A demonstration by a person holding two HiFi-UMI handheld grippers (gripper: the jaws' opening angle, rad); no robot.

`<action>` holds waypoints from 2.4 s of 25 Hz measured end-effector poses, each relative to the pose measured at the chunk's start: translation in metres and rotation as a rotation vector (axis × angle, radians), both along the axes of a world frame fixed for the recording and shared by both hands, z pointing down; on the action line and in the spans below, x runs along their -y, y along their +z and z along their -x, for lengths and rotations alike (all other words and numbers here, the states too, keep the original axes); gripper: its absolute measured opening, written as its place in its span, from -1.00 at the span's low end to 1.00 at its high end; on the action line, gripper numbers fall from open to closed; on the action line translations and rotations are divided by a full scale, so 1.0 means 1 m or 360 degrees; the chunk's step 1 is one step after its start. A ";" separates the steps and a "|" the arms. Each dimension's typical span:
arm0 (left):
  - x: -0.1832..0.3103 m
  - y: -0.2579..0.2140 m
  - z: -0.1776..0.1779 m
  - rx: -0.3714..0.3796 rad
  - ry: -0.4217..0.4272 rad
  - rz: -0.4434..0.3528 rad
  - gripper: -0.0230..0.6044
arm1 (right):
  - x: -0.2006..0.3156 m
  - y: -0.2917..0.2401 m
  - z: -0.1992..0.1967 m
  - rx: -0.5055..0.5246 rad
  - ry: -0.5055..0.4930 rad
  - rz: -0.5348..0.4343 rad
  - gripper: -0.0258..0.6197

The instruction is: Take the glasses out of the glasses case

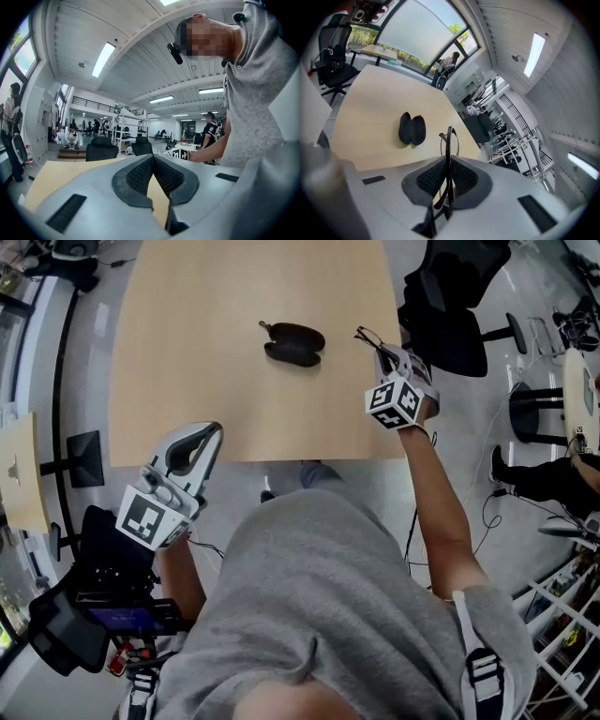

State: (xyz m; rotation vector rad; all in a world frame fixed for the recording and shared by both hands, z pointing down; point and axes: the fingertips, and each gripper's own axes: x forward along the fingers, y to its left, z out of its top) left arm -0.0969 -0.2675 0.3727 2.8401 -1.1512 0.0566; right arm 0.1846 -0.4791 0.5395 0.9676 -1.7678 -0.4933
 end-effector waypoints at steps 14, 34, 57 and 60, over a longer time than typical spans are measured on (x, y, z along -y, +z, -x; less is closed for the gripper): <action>0.062 0.036 -0.030 0.0005 -0.0054 0.0185 -0.91 | 0.094 0.118 -0.026 -0.0391 -0.0198 0.0072 -0.82; 0.081 0.051 -0.037 -0.0057 -0.0078 0.0301 -0.91 | 0.102 0.203 -0.014 -0.0772 -0.0548 0.0018 -0.82; 0.034 0.036 -0.007 0.0071 -0.0140 0.0187 -0.91 | 0.049 0.203 -0.009 -0.0325 -0.0265 0.0598 -0.70; 0.022 0.025 0.004 0.0038 -0.0153 0.0118 -0.91 | 0.033 0.176 0.004 -0.0041 -0.0093 0.0656 -0.70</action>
